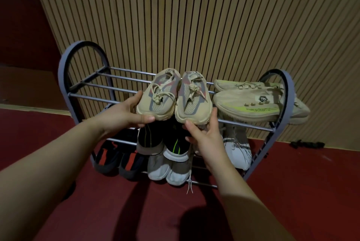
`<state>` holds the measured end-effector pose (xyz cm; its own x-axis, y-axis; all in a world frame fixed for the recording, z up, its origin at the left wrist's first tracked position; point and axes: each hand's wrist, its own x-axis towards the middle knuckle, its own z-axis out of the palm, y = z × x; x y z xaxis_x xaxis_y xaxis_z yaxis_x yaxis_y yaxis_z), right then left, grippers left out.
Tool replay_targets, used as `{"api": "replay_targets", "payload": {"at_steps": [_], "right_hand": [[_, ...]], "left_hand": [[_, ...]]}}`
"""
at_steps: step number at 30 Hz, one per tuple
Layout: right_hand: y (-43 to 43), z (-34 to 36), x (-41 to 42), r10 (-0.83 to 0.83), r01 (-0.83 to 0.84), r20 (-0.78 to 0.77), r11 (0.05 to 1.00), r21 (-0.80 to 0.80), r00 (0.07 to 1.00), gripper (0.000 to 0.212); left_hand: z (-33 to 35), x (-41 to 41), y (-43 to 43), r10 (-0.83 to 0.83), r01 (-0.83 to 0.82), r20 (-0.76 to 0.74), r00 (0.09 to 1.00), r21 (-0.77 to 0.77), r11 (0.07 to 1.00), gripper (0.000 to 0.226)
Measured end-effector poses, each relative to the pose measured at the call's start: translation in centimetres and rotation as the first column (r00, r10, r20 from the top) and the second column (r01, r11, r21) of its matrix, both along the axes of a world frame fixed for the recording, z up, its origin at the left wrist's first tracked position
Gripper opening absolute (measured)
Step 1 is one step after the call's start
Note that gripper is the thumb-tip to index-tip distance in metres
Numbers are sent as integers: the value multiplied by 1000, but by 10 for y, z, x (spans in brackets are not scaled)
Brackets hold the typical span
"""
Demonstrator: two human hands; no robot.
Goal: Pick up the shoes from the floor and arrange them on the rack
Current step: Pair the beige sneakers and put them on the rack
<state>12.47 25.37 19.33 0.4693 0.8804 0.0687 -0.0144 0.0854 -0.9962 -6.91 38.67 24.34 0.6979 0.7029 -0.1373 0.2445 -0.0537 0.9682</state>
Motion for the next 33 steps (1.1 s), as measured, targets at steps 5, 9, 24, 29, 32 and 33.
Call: {"api": "replay_targets", "payload": {"at_steps": [5, 9, 24, 29, 32, 33], "right_hand": [[8, 2, -6, -62, 84, 218, 993, -89, 974, 112], [14, 4, -2, -39, 64, 175, 988, -141, 984, 106], [7, 4, 13, 74, -76, -26, 990, -120, 997, 93], [-1, -1, 6, 52, -47, 45, 992, -116, 998, 92], [-16, -19, -1, 93, -70, 219, 991, -112, 971, 95], [-22, -30, -3, 113, -79, 306, 990, -121, 945, 95]], "left_hand": [[4, 6, 15, -25, 24, -30, 999, -25, 999, 151], [5, 11, 19, -13, 10, -48, 999, -48, 999, 148], [1, 12, 18, -54, 55, 26, 998, -51, 997, 141], [-14, 2, -5, 43, -47, 125, 991, 31, 998, 127], [-44, -10, -34, 195, -226, 212, 958, 134, 965, 95], [-54, -13, -45, 255, -298, 232, 939, 177, 938, 85]]}}
